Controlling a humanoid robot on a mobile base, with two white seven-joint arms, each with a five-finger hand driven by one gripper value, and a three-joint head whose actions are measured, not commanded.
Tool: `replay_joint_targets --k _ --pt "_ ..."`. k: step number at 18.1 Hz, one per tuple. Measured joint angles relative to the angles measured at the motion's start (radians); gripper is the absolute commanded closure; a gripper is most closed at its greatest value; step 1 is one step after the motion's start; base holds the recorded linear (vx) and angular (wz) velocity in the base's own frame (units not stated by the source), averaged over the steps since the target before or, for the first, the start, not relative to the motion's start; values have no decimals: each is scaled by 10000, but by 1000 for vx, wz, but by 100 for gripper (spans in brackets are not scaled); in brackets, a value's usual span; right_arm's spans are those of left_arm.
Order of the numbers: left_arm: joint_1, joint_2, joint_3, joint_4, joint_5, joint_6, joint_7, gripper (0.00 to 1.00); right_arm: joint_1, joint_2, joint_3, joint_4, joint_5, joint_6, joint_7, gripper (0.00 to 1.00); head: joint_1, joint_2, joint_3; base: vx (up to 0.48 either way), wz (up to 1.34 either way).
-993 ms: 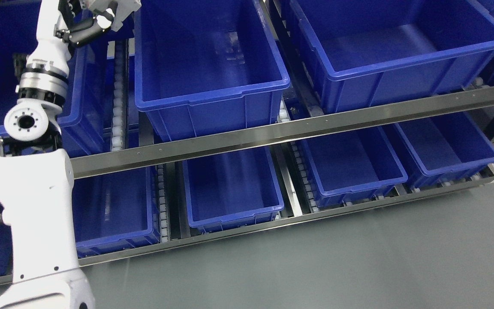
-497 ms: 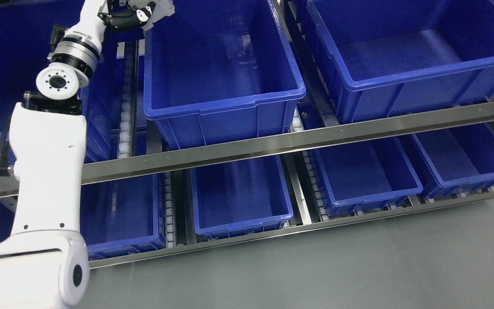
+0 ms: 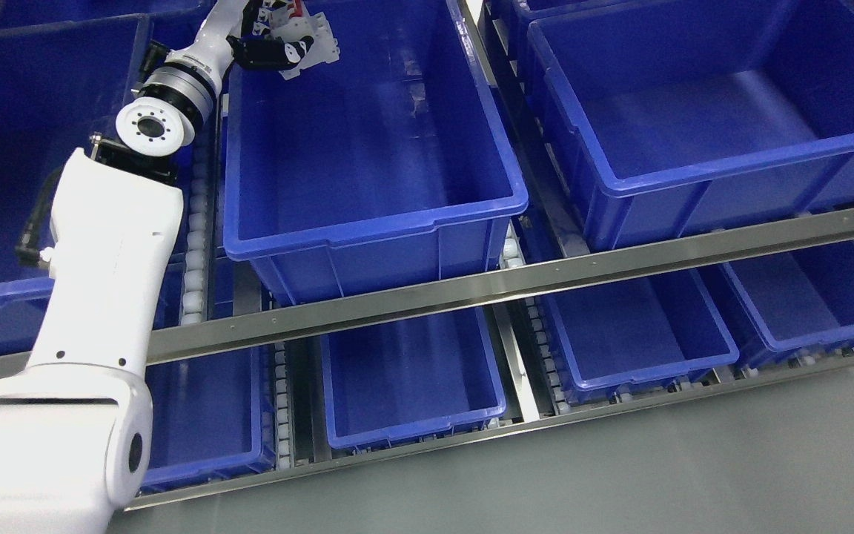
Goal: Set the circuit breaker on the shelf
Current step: 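Lower the breaker into the bin and open the left hand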
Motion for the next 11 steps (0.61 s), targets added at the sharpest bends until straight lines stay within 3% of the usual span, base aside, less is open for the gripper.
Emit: replay_joint_targets --k 11 --pt "-2 -200 -1415 1412 -393 156 557 86 2 0 0 0 0 0 0 0 0 0 0 188 -118"
